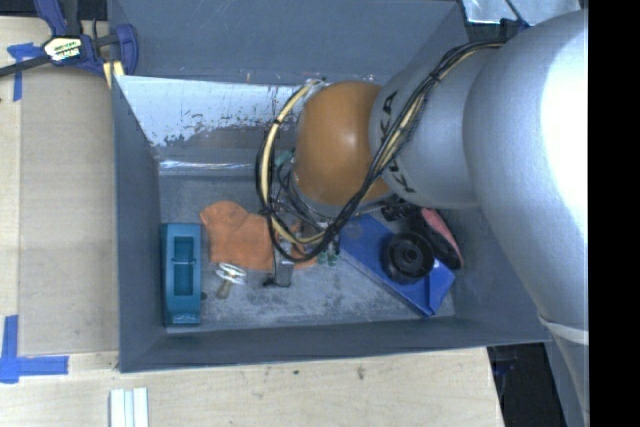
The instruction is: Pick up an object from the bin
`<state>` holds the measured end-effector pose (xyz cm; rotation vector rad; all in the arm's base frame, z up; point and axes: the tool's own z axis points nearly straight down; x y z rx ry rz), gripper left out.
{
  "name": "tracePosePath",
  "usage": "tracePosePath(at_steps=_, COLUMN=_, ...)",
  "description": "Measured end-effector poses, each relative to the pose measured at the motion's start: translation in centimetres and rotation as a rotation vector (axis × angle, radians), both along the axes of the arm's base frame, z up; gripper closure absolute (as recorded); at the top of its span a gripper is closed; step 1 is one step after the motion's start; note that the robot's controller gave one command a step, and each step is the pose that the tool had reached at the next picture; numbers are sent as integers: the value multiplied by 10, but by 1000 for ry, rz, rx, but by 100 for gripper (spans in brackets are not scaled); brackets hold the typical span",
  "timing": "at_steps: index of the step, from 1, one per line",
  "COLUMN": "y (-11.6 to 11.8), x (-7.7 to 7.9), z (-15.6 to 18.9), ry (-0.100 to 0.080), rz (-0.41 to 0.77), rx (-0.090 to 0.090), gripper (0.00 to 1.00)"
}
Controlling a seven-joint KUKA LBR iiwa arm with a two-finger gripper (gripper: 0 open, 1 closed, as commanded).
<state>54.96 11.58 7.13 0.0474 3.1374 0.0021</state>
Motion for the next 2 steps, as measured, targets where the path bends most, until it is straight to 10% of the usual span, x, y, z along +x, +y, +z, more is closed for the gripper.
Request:
tracePosePath(at_steps=1, y=1, x=1, z=-1, ry=0, rz=-69, rx=1, gripper=100)
tracePosePath(at_steps=2, y=1, x=1, z=-1, ry=0, rz=-69, rx=0, gripper=100)
